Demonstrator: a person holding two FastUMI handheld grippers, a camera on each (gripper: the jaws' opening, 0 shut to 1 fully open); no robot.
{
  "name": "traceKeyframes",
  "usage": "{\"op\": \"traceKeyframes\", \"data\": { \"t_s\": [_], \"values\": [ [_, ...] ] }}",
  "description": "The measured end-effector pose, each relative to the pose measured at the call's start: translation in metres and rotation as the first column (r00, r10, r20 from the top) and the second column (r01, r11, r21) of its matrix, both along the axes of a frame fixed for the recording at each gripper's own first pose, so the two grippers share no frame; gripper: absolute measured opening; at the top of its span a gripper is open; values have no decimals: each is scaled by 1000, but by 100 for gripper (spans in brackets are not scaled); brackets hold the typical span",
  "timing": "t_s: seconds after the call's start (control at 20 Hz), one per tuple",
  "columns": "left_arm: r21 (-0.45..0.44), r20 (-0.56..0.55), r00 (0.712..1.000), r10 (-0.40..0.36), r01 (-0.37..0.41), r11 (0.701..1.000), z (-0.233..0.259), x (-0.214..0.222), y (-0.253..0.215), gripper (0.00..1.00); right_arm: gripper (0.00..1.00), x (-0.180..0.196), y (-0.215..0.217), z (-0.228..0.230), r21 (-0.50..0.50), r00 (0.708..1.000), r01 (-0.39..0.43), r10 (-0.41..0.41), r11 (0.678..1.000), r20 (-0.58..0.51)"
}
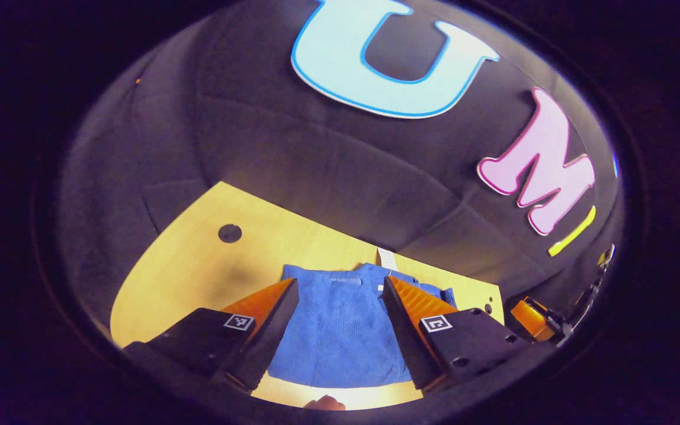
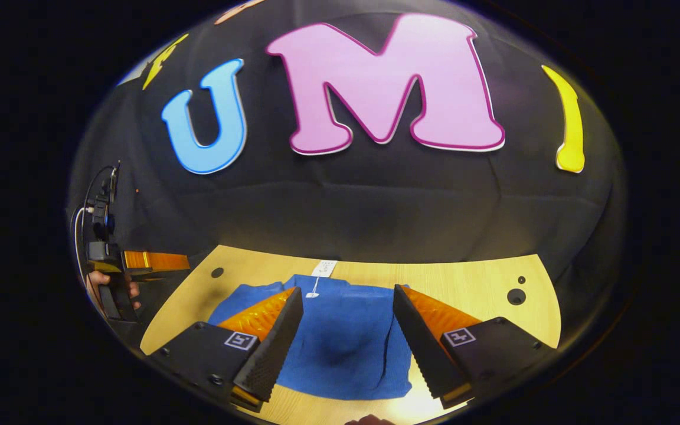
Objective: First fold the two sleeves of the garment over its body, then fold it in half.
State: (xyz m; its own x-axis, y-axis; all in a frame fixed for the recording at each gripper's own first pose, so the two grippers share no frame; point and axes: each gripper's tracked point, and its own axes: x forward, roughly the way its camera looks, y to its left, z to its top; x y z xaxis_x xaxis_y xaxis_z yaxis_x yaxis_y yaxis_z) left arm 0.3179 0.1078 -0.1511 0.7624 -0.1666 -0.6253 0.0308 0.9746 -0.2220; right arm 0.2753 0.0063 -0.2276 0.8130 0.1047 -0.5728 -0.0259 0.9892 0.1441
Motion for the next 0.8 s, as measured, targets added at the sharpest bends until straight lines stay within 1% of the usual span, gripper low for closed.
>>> {"op": "traceKeyframes", "data": {
  "t_s": [0.05,0.2,0.25,0.3,0.4,0.45,0.5,0.6,0.75,0.8],
  "values": [
    [26,39,999,-13,12,1000,13,-15,-4,85,98,-12,4,11,-10,1000,-3,3,1000,16],
    [60,141,989,-46,37,997,47,-64,-22,85,98,-46,17,43,-18,997,10,-9,1000,71],
    [78,177,982,-58,45,996,57,-81,-26,82,98,-62,23,53,-21,997,17,-15,1000,82],
    [105,223,973,-60,37,994,69,-95,-28,82,98,-76,28,63,-27,995,25,-22,999,96],
    [148,300,951,-80,36,988,92,-124,-36,87,98,-102,38,81,-32,992,40,-36,999,124],
    [163,328,940,-89,36,986,103,-141,-40,87,98,-117,42,91,-31,990,46,-42,998,136],
    [175,350,931,-101,41,984,113,-157,-43,84,98,-131,48,101,-28,987,56,-51,998,150],
    [204,407,906,-115,33,978,130,-188,-45,84,98,-157,58,125,-19,978,70,-65,997,197],
    [221,469,875,-124,20,975,148,-238,-45,84,97,-194,64,160,-39,962,91,-77,995,263],
    [210,504,854,-128,22,977,155,-251,-47,84,97,-204,66,170,-44,955,100,-84,994,283]
  ]
}}
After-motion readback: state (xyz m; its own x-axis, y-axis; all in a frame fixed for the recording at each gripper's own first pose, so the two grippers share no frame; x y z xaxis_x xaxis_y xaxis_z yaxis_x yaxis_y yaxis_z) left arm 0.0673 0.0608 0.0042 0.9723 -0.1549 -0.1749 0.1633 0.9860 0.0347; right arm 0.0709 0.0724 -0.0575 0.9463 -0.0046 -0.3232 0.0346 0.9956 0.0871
